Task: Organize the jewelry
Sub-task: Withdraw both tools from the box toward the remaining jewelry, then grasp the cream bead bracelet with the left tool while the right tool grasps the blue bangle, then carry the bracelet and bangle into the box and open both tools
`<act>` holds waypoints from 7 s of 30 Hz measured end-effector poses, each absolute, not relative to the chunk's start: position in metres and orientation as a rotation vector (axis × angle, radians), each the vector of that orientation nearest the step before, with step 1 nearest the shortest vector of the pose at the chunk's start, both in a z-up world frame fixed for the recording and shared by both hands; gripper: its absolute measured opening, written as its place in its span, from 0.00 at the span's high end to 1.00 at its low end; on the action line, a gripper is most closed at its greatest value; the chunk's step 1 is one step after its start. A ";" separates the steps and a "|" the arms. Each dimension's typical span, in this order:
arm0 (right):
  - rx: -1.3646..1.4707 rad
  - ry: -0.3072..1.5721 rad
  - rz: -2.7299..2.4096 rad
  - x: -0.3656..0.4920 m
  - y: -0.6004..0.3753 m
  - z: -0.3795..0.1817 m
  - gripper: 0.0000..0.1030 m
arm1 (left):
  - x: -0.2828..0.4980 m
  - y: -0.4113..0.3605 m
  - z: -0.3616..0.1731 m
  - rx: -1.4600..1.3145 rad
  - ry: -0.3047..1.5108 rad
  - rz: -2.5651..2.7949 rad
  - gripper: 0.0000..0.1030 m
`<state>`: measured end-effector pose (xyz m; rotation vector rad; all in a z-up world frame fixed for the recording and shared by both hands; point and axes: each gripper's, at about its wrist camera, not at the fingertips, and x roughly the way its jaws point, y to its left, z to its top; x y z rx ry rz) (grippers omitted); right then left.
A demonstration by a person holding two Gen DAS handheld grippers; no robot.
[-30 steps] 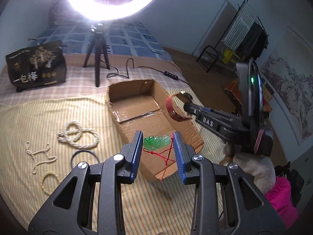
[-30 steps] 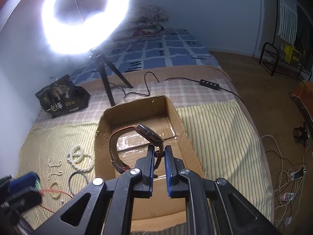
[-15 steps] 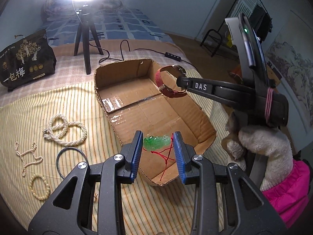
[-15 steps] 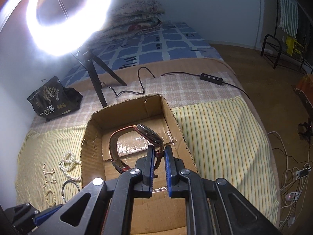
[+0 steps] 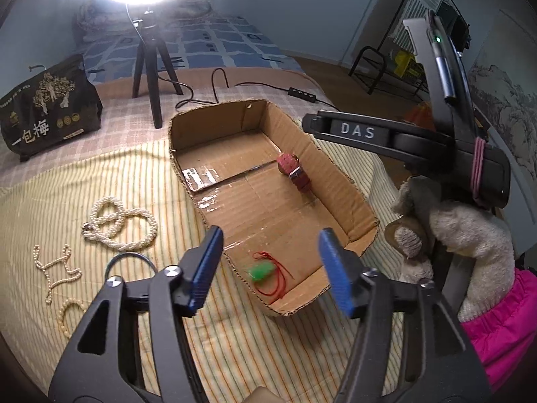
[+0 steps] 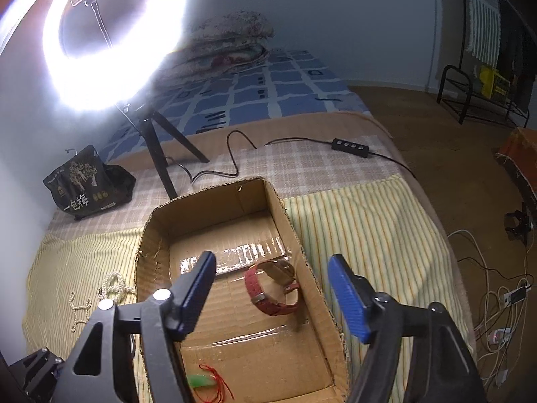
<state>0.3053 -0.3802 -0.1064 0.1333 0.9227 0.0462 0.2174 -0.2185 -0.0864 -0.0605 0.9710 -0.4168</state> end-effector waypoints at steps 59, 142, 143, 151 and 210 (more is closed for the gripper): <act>-0.118 0.959 0.490 0.205 -0.205 -0.113 0.18 | 0.190 0.036 -0.115 -0.201 1.126 -0.116 0.46; -0.090 0.963 0.553 0.235 -0.186 -0.116 0.99 | 0.192 0.002 -0.096 -0.279 1.060 -0.173 0.95; -0.081 0.955 0.545 0.237 -0.191 -0.113 0.99 | 0.192 -0.001 -0.093 -0.278 1.052 -0.178 0.95; -0.008 0.903 0.478 0.253 -0.234 -0.090 0.99 | 0.193 -0.042 -0.076 -0.250 1.012 -0.251 0.95; 0.110 0.871 0.333 0.336 -0.320 -0.117 0.53 | 0.228 -0.227 -0.089 -0.037 0.969 -0.437 0.86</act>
